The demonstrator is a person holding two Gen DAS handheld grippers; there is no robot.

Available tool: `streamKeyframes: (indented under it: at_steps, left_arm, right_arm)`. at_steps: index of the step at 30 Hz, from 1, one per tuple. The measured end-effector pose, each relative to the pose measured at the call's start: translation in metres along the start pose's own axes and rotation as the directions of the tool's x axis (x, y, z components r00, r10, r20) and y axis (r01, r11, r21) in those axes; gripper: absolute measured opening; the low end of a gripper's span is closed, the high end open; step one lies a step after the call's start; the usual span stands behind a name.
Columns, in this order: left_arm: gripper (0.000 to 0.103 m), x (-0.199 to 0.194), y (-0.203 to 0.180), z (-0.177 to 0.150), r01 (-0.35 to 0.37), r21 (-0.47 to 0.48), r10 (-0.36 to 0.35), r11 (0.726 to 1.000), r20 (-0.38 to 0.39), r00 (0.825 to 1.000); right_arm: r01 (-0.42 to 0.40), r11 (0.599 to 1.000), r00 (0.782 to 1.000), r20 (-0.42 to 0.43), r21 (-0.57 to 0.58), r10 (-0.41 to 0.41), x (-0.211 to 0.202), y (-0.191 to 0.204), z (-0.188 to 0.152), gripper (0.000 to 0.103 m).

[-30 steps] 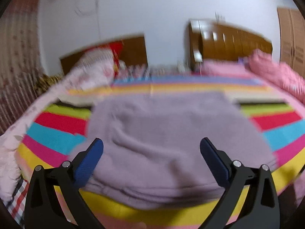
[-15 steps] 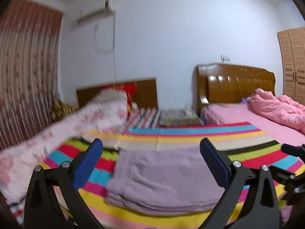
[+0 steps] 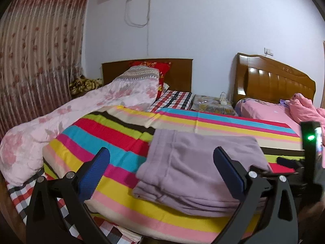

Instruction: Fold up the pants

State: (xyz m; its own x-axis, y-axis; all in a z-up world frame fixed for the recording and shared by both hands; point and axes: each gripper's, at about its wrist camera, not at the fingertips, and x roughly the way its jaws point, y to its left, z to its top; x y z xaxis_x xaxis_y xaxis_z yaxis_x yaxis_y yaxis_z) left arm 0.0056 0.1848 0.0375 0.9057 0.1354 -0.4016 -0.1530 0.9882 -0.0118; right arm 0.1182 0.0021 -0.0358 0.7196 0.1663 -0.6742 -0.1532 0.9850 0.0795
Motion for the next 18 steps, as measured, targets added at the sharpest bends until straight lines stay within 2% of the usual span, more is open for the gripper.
streamKeyframes:
  at_steps: [2,3,4,5,7,8,9,11,14,16,17,18]
  left_arm:
    - [0.102,0.003,0.004,-0.002,-0.015,-0.007,0.015,1.0,-0.017,1.0]
    - [0.102,0.004,0.008,-0.004,-0.025,-0.01,0.024,1.0,-0.022,0.999]
    - [0.102,0.006,0.01,-0.004,-0.032,-0.009,0.031,0.999,-0.024,0.999]
    - [0.102,0.006,0.012,-0.005,-0.047,-0.002,0.047,0.999,-0.026,0.999]
    - [0.102,0.005,0.013,-0.008,-0.083,0.018,0.083,0.996,-0.023,0.996]
    - [0.102,0.004,0.013,-0.008,-0.103,0.027,0.104,0.994,-0.012,0.995]
    - [0.102,0.001,0.012,-0.009,-0.129,0.036,0.129,0.991,0.008,0.992]
    - [0.102,-0.005,0.006,-0.01,-0.168,0.044,0.167,0.985,0.036,0.985]
    - [0.102,-0.018,-0.007,-0.005,-0.185,0.036,0.181,0.982,0.095,0.979]
    - [0.102,-0.033,-0.019,-0.004,-0.219,0.015,0.214,0.976,0.152,0.965]
    - [0.102,-0.039,-0.024,-0.003,-0.22,0.0,0.217,0.975,0.178,0.96]
    - [0.102,-0.044,-0.028,-0.003,-0.192,-0.011,0.191,0.981,0.189,0.963]
  right_arm:
    - [-0.004,0.996,0.997,-0.08,-0.085,-0.003,0.016,0.02,-0.011,0.099]
    - [0.006,0.988,0.996,-0.088,-0.152,-0.02,0.017,0.032,-0.019,0.098]
    - [0.042,0.977,0.998,-0.027,-0.21,-0.049,0.007,0.041,-0.027,0.098]
    - [0.022,0.975,0.999,-0.02,-0.219,-0.027,-0.002,0.043,-0.03,0.098]
    - [-0.06,0.979,0.998,-0.027,-0.196,0.056,-0.021,0.037,-0.034,0.099]
    - [-0.11,0.976,0.994,0.001,-0.187,0.112,-0.039,0.032,-0.038,0.099]
    - [-0.121,0.975,0.991,0.039,-0.187,0.131,-0.054,0.028,-0.042,0.099]
    - [-0.081,0.98,0.984,0.139,-0.183,0.108,-0.085,0.018,-0.052,0.099]
    - [-0.036,0.992,0.961,0.268,-0.117,0.067,-0.123,-0.001,-0.071,0.099]
    - [-0.028,0.998,0.949,0.31,-0.063,0.046,-0.137,-0.014,-0.078,0.099]
    - [-0.018,0.999,0.943,0.331,-0.029,0.026,-0.142,-0.021,-0.084,0.099]
    - [-0.001,1.0,0.938,0.347,0.003,0.0,-0.146,-0.027,-0.088,0.099]
